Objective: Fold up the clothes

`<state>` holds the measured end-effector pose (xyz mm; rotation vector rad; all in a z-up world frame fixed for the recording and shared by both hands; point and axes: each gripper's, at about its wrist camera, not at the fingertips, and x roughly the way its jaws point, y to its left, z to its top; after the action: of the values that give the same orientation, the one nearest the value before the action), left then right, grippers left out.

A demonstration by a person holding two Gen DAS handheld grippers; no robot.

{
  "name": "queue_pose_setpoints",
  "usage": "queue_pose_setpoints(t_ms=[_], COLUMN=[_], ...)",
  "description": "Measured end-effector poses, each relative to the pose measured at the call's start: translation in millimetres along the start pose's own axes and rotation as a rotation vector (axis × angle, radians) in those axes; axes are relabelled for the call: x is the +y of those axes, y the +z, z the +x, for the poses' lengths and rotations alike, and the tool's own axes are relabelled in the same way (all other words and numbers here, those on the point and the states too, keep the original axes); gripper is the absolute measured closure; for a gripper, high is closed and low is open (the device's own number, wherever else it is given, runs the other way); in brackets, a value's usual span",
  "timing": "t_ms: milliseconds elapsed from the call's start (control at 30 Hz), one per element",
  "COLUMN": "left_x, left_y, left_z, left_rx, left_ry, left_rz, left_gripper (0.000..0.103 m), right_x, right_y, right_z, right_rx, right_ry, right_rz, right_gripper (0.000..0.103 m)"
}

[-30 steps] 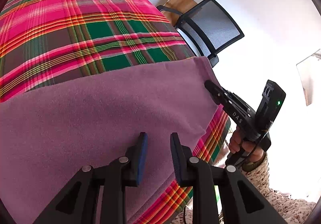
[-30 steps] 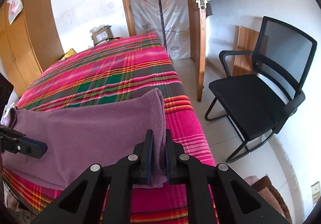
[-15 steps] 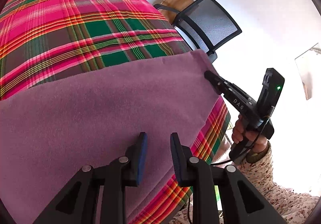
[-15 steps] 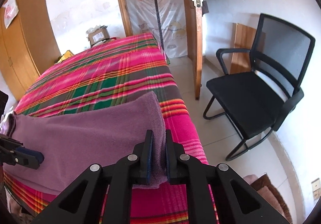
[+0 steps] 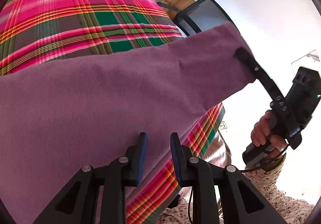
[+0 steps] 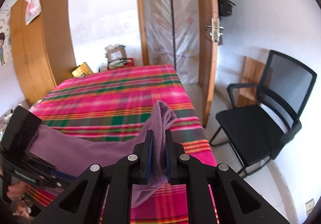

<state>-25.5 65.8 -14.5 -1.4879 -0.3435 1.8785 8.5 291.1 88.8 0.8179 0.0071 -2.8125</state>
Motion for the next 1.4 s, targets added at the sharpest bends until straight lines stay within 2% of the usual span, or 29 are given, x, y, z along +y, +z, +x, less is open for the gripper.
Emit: queue_pose_setpoints(t_ms=[200, 400, 533, 667, 800, 900, 1033, 1133, 1400], left_x=[13, 26, 33, 34, 35, 39, 37, 28, 36], left_y=[-11, 11, 30, 42, 51, 55, 58, 57, 49], left_z=[-16, -26, -20, -11, -2, 1, 5, 8, -7], left_rx=[-0.016, -0.079, -0.089, -0.080, -0.080, -0.090, -0.097, -0.108, -0.149], left_ry=[-0.011, -0.036, -0.013, -0.061, -0.063, -0.097, -0.078, -0.043, -0.048], left_rz=[-0.023, -0.111, -0.159, -0.186, -0.220, -0.268, -0.281, -0.242, -0.264], left_gripper=[0.079, 0.078, 0.078, 0.078, 0.078, 0.078, 0.078, 0.078, 0.078], right_x=[44, 79, 79, 70, 65, 60, 57, 58, 74], right_y=[7, 17, 23, 23, 20, 20, 18, 17, 24], right_z=[-9, -18, -32, -45, -52, -59, -62, -61, -62], right_rx=[-0.014, -0.047, -0.091, -0.119, -0.126, -0.140, -0.147, -0.142, -0.155], right_ry=[0.068, 0.131, 0.121, 0.098, 0.078, 0.071, 0.072, 0.079, 0.126], right_rz=[-0.063, -0.108, -0.105, -0.075, -0.064, -0.051, -0.040, -0.036, -0.044], right_gripper=[0.092, 0.092, 0.092, 0.092, 0.092, 0.092, 0.092, 0.092, 0.092])
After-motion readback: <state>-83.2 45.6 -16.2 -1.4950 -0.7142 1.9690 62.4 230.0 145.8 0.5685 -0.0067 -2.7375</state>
